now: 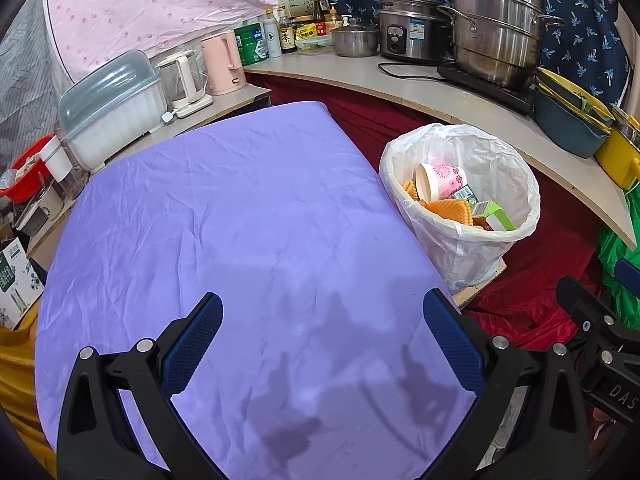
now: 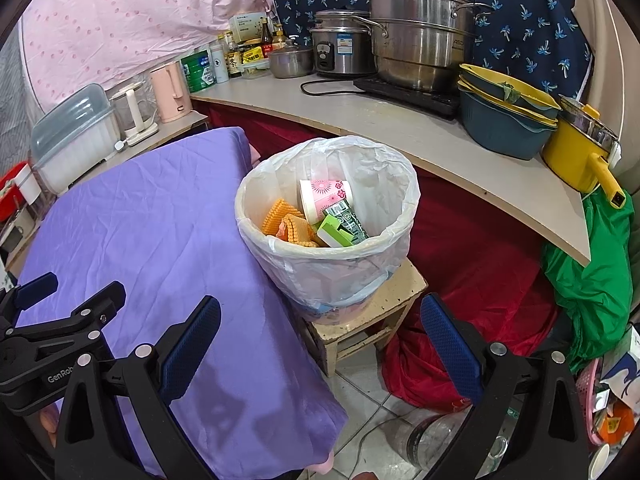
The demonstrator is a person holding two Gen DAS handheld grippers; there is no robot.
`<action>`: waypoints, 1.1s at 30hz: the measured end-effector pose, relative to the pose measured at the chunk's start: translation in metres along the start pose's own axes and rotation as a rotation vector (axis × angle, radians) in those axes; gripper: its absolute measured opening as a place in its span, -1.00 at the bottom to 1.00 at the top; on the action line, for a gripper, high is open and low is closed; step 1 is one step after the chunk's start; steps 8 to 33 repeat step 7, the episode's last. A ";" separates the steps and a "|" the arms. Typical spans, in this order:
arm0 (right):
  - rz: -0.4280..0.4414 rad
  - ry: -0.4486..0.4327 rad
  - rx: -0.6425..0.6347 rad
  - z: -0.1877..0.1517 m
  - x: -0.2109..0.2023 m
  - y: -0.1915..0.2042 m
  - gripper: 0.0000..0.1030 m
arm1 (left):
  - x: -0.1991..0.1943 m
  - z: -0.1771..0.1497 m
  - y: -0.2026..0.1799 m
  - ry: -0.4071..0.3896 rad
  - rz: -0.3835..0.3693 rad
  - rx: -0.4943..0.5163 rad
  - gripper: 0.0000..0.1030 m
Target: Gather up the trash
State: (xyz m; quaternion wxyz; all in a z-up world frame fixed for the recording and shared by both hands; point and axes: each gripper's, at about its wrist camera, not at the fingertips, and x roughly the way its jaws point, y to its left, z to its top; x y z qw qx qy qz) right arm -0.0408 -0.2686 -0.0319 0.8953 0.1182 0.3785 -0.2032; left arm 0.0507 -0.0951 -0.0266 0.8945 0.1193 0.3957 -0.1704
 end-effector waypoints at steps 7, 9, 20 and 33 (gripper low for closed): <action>0.002 -0.001 0.003 0.000 0.001 0.001 0.87 | 0.003 0.001 0.001 -0.004 0.001 -0.008 0.86; 0.002 -0.001 0.003 0.000 0.001 0.001 0.87 | 0.003 0.001 0.001 -0.004 0.001 -0.008 0.86; 0.002 -0.001 0.003 0.000 0.001 0.001 0.87 | 0.003 0.001 0.001 -0.004 0.001 -0.008 0.86; 0.002 -0.001 0.003 0.000 0.001 0.001 0.87 | 0.003 0.001 0.001 -0.004 0.001 -0.008 0.86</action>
